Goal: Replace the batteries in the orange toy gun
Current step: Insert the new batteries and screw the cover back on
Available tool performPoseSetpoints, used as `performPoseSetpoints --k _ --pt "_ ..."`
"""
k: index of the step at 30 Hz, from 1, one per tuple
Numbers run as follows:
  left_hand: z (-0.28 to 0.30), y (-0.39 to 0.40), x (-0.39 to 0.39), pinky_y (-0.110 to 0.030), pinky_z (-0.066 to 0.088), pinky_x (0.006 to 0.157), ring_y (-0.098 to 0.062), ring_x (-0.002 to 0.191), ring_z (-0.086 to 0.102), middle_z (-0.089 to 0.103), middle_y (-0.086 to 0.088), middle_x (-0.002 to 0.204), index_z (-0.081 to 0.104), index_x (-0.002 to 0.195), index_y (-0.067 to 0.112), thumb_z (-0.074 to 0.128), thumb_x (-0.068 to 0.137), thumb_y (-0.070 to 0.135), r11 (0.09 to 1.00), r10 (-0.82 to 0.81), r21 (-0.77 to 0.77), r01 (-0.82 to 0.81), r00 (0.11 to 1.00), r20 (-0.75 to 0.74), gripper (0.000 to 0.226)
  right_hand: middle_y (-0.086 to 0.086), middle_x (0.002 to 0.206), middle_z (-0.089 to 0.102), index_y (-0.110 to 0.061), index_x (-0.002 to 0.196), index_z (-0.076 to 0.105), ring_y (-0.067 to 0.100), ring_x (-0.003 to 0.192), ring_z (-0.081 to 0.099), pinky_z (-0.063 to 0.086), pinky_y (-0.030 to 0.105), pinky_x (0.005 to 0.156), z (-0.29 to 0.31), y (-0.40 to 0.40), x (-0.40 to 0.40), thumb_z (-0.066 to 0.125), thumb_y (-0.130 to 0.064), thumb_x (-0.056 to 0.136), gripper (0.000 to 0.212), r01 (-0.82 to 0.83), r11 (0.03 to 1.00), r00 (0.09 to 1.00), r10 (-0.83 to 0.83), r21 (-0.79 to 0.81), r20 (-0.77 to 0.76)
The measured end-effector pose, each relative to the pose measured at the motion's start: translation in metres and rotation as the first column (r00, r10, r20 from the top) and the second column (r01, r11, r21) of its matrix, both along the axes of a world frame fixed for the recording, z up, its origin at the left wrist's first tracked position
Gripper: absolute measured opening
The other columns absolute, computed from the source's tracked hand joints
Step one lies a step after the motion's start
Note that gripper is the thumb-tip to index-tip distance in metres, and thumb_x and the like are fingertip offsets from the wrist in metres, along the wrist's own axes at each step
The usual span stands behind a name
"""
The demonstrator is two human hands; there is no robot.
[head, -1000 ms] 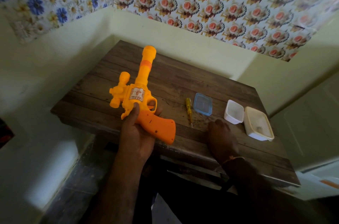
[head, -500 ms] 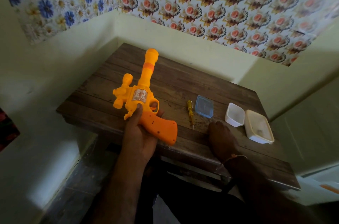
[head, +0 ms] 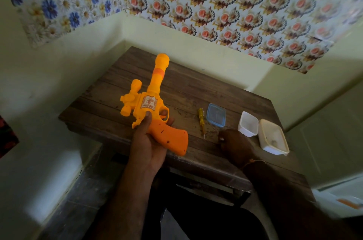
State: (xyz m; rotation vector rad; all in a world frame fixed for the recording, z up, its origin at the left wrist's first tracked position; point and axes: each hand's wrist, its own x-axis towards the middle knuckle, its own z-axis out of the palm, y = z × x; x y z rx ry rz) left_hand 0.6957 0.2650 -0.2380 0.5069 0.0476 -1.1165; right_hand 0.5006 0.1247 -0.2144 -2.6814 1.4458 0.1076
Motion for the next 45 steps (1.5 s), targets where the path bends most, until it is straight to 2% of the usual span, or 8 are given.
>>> performPoseSetpoints --k 6,9,20,30,33,36,40,45 --pt "-0.002 0.0 0.001 -0.043 0.053 0.072 -0.029 0.101 0.071 0.071 -0.006 0.115 0.044 0.145 0.024 0.059 0.083 0.041 1.0 0.009 -0.003 -0.009 0.999 0.036 0.066 0.004 0.11 0.066 -0.016 0.107 0.067 0.016 0.097 0.06 0.05 0.03 0.089 0.0 0.0 -0.011 0.061 -0.02 0.09 0.018 0.091 0.991 0.982 -0.106 0.099 0.156" --pt "-0.002 0.001 0.002 -0.043 0.052 0.072 -0.03 0.103 0.069 0.069 -0.008 0.119 0.043 0.145 0.024 0.059 0.082 0.041 1.0 0.002 -0.004 -0.002 0.999 0.033 0.067 0.001 0.115 0.065 -0.015 0.111 0.067 0.011 0.1 0.058 0.042 0.019 0.089 0.0 0.001 -0.019 0.06 -0.016 0.091 0.021 0.113 0.983 0.962 -0.144 0.144 0.23" --pt "-0.005 0.0 0.001 -0.042 0.055 0.069 -0.03 0.108 0.067 0.066 -0.008 0.123 0.045 0.144 0.025 0.058 0.084 0.041 1.0 -0.004 -0.015 0.005 0.999 0.048 0.064 0.001 0.117 0.065 -0.016 0.107 0.07 0.014 0.104 0.059 0.045 0.024 0.093 -0.002 -0.004 -0.018 0.06 -0.016 0.091 0.019 0.103 0.987 0.97 -0.127 0.122 0.208" --pt "-0.005 -0.001 0.001 -0.042 0.057 0.068 -0.03 0.107 0.067 0.065 -0.01 0.127 0.046 0.144 0.025 0.06 0.084 0.041 1.0 0.001 0.003 -0.001 0.999 0.038 0.064 0.001 0.108 0.066 -0.017 0.102 0.07 0.011 0.092 0.058 0.045 0.022 0.082 -0.009 -0.002 -0.02 0.06 -0.016 0.091 0.015 0.138 0.984 0.954 -0.162 0.11 0.254" --pt "-0.003 -0.001 0.001 -0.044 0.054 0.073 -0.029 0.104 0.069 0.066 -0.009 0.125 0.046 0.144 0.025 0.059 0.085 0.041 1.0 0.004 0.005 -0.005 0.999 0.043 0.063 0.004 0.109 0.063 -0.016 0.1 0.067 0.015 0.093 0.056 0.045 0.025 0.081 -0.015 -0.003 -0.018 0.062 -0.019 0.089 0.012 0.126 0.99 0.97 -0.136 0.063 0.2" --pt "-0.001 -0.001 0.0 -0.046 0.052 0.076 -0.029 0.103 0.069 0.068 -0.008 0.119 0.045 0.145 0.024 0.056 0.088 0.04 1.0 0.002 0.004 -0.003 0.999 0.049 0.06 0.007 0.116 0.056 -0.013 0.111 0.058 0.02 0.101 0.054 0.043 0.027 0.084 -0.017 0.0 -0.013 0.064 -0.026 0.088 0.027 0.091 0.996 0.994 -0.091 0.001 0.056" --pt "0.001 0.001 -0.001 -0.046 0.05 0.078 -0.029 0.104 0.068 0.068 -0.008 0.117 0.045 0.144 0.023 0.053 0.092 0.039 1.0 0.001 -0.006 0.0 0.999 0.05 0.056 0.009 0.125 0.05 -0.011 0.124 0.047 0.023 0.109 0.051 0.045 0.033 0.09 -0.017 0.003 -0.01 0.055 -0.035 0.094 0.04 0.083 0.996 0.996 -0.082 0.023 -0.024" --pt "0.003 0.003 -0.002 -0.046 0.05 0.078 -0.032 0.109 0.065 0.064 -0.01 0.127 0.045 0.144 0.024 0.056 0.086 0.04 1.0 0.001 0.0 -0.001 0.999 0.037 0.06 0.012 0.119 0.057 -0.007 0.117 0.054 0.021 0.101 0.055 0.046 0.03 0.084 -0.013 0.001 -0.006 0.051 -0.036 0.095 0.036 0.086 0.995 0.995 -0.084 0.047 -0.055"
